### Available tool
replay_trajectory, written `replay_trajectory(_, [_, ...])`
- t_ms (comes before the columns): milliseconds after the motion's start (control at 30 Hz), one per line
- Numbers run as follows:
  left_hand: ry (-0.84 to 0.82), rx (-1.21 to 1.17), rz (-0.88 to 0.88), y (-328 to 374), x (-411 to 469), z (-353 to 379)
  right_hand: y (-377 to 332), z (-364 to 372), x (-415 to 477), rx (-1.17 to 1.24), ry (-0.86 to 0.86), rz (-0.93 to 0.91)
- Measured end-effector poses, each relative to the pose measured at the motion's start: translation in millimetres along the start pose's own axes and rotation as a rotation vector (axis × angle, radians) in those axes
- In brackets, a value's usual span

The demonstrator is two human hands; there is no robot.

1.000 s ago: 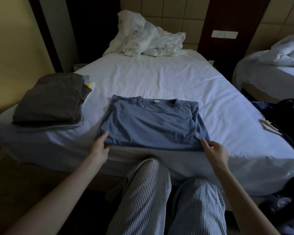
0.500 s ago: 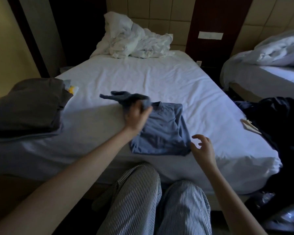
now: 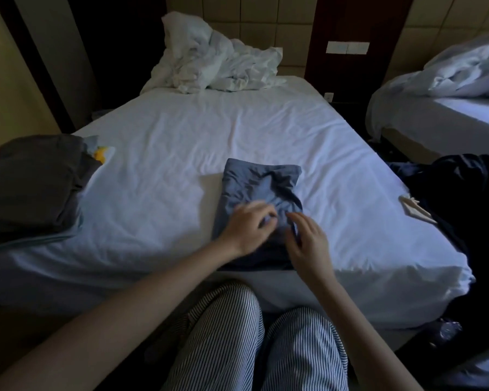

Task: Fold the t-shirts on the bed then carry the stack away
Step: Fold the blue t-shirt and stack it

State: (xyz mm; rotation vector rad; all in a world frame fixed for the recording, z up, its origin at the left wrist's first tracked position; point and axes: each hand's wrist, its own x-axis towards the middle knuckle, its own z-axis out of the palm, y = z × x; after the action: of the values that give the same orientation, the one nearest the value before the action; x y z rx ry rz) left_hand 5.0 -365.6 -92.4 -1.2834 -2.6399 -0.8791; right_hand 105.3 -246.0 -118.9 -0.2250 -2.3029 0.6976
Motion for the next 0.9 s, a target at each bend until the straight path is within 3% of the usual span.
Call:
replay_trajectory(100, [-0.171, 0.377, -0.062, -38.4, -11.5, 2.0, 16.4, 20.5, -18.8, -0.281, -0.129, -0.020])
replay_trajectory(167, [-0.256, 0.453, -0.086, -46.3, -18.3, 10.7, 28.8, 25.5, -31.8, -0.349, -0.168, -0.015])
replay_trajectory(300, [-0.301, 0.337, -0.108, -39.6, 1.8, 0.3, 33.9, 25.2, -31.8, -0.347, -0.149, -0.001])
replay_trajectory(433, [0.008, 0.049, -0.102, -32.5, 56.9, -12.6, 33.0, 26.2, -31.5, -0.332, -0.152, 0.001])
replay_trajectory(500, [0.060, -0.041, -0.116, -23.2, 94.2, -8.4, 32.8, 25.9, -31.9, -0.326, -0.157, 0.010])
replay_trajectory(567, [-0.003, -0.056, -0.168, -9.0, 127.3, -7.1, 32.5, 25.6, -32.6, -0.328, -0.162, 0.003])
replay_trajectory(767, [-0.488, 0.183, -0.222, -5.9, 187.3, -0.1, 34.7, 27.1, -33.5, -0.313, -0.180, 0.004])
replay_trajectory(900, [-0.278, 0.156, -0.139, -8.1, 201.8, 10.6, 37.5, 28.9, -34.0, -0.325, -0.186, 0.001])
